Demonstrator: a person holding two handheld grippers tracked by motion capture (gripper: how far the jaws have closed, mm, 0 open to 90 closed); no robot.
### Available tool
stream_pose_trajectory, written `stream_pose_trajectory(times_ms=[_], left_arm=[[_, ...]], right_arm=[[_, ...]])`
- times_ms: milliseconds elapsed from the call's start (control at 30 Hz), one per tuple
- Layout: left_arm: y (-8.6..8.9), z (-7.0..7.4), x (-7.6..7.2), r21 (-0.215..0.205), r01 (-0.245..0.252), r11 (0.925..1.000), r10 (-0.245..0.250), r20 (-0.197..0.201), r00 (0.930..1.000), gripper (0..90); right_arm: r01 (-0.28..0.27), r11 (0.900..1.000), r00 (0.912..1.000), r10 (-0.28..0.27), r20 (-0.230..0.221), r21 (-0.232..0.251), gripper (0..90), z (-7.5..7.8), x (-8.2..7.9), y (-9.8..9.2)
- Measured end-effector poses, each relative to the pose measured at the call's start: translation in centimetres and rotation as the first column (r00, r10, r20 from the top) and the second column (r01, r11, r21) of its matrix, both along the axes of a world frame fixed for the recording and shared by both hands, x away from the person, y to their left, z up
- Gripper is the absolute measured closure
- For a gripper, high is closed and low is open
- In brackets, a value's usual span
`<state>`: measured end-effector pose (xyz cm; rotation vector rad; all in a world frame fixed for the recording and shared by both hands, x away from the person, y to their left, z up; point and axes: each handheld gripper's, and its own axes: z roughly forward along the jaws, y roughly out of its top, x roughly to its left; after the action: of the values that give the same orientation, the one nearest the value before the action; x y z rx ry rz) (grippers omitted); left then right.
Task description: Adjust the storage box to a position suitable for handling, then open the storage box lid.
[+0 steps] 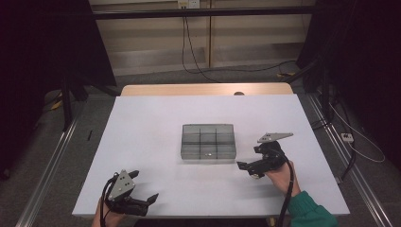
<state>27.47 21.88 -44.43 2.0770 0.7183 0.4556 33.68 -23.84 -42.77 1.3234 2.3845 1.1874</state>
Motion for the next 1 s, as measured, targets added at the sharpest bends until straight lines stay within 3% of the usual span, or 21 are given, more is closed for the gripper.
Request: stream_pose_trajectory(times_ms=[167,533,800,1000], left_arm=[[0.0,0.0,0.0,-0.002,-0.001,1.0000,0.001,0.000,1.0000,0.4],[0.1,0.0,0.0,0.002,-0.005,1.0000,0.005,0.001,1.0000,0.4],[0.0,0.0,-0.1,0.002,-0.002,1.0000,0.002,-0.002,1.0000,0.4],[-0.1,-0.1,0.0,-0.005,-0.011,0.9999,0.011,0.000,0.9999,0.6]], right_arm=[[-0.027,0.999,0.9993,0.027,0.026,0.017,0.0,0.0,-0.9,0.6],[-0.086,0.996,0.9958,0.085,0.034,0.030,0.0,-0.2,-2.4,1.9],[-0.124,0.992,0.9922,0.124,0.018,0.038,0.0,-0.6,-2.4,2.4],[-0.141,0.989,0.9897,0.140,0.032,0.033,0.0,-0.5,-2.5,3.3]])
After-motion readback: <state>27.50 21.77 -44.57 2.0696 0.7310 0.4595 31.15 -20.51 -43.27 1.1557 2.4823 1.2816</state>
